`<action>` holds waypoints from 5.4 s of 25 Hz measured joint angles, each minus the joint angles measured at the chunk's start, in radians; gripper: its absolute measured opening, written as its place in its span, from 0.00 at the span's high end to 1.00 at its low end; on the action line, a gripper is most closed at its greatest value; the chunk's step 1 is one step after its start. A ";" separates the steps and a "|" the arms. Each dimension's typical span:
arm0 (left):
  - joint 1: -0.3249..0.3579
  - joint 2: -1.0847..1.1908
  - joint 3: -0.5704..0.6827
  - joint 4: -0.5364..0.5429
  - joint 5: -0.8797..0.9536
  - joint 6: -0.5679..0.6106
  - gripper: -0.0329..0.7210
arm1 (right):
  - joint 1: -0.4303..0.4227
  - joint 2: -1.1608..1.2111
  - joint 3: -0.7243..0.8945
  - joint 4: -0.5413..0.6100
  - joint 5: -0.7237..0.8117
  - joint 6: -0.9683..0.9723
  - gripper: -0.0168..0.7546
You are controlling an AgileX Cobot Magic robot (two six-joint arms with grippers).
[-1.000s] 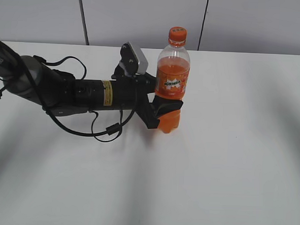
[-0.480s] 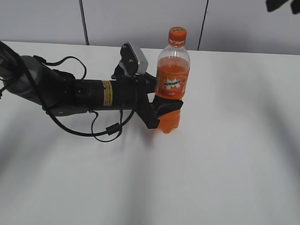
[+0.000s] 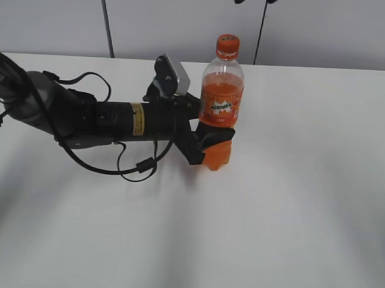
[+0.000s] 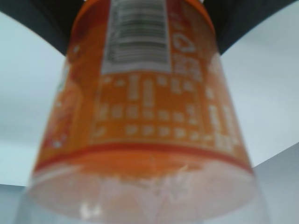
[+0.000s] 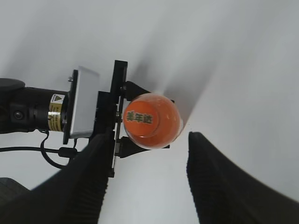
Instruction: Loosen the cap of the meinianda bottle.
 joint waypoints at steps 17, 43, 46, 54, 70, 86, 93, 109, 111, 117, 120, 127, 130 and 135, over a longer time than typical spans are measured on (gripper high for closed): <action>0.000 0.000 0.000 0.000 0.000 0.000 0.40 | 0.059 0.121 -0.013 -0.041 0.000 0.020 0.38; 0.000 0.000 0.000 0.000 0.000 0.000 0.40 | 0.059 0.168 -0.013 -0.041 -0.009 0.020 0.38; 0.000 0.000 0.000 0.000 0.000 0.000 0.40 | 0.059 0.173 -0.013 -0.041 -0.005 0.020 0.38; 0.000 0.000 0.000 0.000 0.000 0.000 0.40 | 0.059 0.173 -0.013 -0.041 -0.004 0.020 0.59; 0.000 0.000 0.000 0.002 -0.002 0.000 0.40 | 0.059 0.173 -0.014 -0.041 -0.004 -0.761 0.62; 0.001 0.000 0.000 0.004 -0.003 0.004 0.40 | 0.059 0.173 -0.017 -0.039 -0.003 -1.264 0.62; 0.001 0.000 0.000 0.005 -0.004 0.004 0.40 | 0.059 0.173 -0.030 -0.041 0.011 -1.528 0.62; 0.000 0.000 0.000 0.002 -0.003 0.003 0.40 | 0.059 0.174 -0.036 -0.047 0.007 -1.762 0.62; 0.000 0.000 0.000 0.001 -0.003 0.003 0.40 | 0.059 0.178 -0.042 -0.049 0.007 -1.767 0.62; 0.000 0.000 0.000 -0.001 -0.001 0.003 0.40 | 0.059 0.178 -0.046 -0.053 0.007 -1.771 0.62; 0.000 0.000 0.000 -0.001 -0.001 0.003 0.40 | 0.059 0.178 -0.046 -0.053 0.007 -1.771 0.62; 0.000 0.000 0.000 -0.002 -0.001 0.003 0.40 | 0.059 0.178 -0.046 -0.053 0.007 -1.883 0.62; 0.000 0.000 0.000 -0.002 -0.001 0.003 0.40 | 0.059 0.178 -0.046 -0.052 0.005 -1.937 0.62; 0.000 0.000 0.000 -0.002 -0.001 0.003 0.40 | 0.059 0.178 -0.046 -0.026 0.008 -2.108 0.62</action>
